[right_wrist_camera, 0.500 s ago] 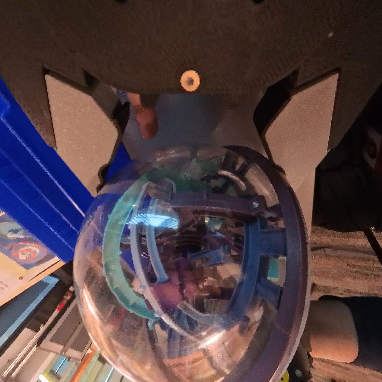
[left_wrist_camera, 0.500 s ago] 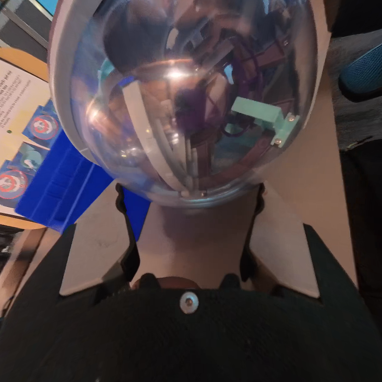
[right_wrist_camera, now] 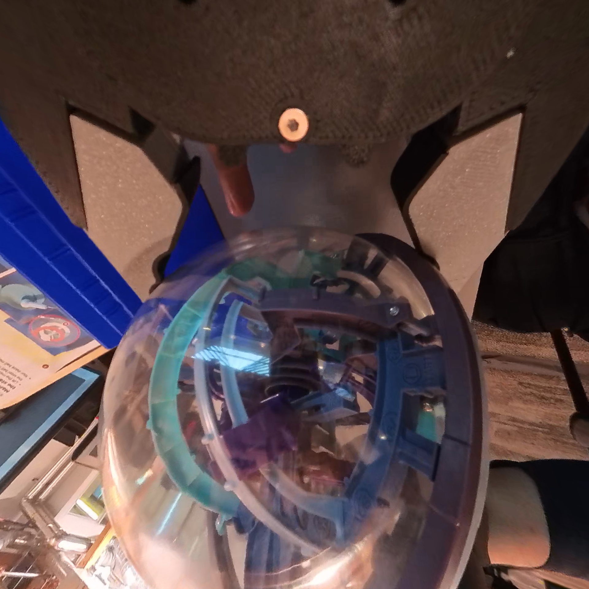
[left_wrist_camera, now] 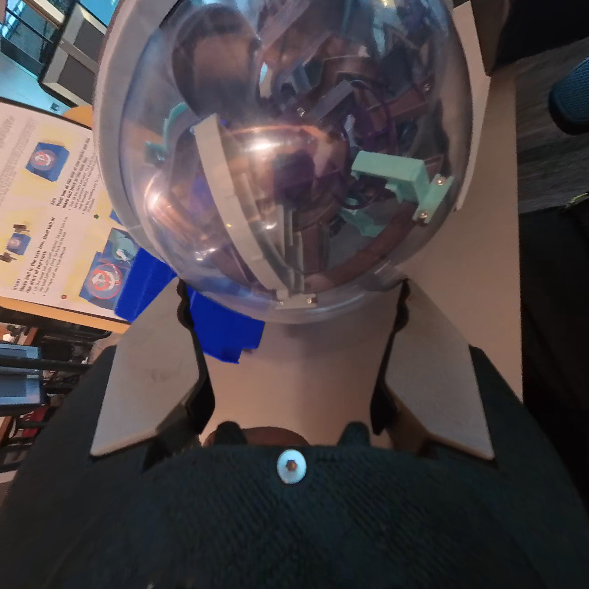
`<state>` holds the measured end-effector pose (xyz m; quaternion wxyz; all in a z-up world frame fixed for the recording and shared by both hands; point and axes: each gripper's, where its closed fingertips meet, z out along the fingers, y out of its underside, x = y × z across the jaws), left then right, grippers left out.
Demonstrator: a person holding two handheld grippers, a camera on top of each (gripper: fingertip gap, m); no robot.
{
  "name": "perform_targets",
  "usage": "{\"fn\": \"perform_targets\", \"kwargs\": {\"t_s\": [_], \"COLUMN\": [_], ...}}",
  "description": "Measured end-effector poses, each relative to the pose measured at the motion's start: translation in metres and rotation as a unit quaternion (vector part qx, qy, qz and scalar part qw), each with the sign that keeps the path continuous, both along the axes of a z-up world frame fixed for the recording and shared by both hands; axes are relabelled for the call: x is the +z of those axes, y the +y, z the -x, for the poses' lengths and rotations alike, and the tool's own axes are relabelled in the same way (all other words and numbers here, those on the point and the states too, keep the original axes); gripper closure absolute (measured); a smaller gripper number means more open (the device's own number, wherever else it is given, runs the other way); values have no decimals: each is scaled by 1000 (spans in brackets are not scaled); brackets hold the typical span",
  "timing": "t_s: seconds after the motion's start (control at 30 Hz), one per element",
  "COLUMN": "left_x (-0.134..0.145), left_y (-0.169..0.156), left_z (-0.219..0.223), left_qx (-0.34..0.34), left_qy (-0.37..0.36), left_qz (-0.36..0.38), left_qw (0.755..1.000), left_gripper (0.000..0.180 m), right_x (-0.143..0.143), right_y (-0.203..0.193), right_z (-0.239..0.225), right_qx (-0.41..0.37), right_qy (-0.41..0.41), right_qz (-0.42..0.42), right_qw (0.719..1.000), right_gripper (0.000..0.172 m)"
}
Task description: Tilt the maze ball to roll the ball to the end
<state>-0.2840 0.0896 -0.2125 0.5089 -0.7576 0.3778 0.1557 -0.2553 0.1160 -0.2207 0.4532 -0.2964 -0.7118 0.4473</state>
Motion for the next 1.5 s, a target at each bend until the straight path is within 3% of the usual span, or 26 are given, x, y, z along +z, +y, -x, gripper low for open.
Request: {"fn": "perform_targets", "kwargs": {"t_s": [0.43, 0.9, 1.13, 1.5], "left_x": [19, 21, 29, 3], "left_y": [-6, -8, -17, -26], "left_z": [-3, -14, -25, -20], "left_qx": [25, 43, 35, 59], "left_qy": [32, 45, -15, -101], "left_qz": [26, 36, 43, 63], "left_qw": [999, 997, 998, 991], "left_gripper": [52, 49, 49, 48], "right_x": [14, 12, 13, -11], "right_y": [-7, -9, -21, -32], "right_z": [1, -9, -14, -12], "right_qx": [23, 31, 73, 93], "right_qy": [25, 23, -11, -104], "right_qz": [29, 36, 94, 127], "right_qw": [999, 999, 993, 982], "right_gripper": [16, 16, 16, 16]}}
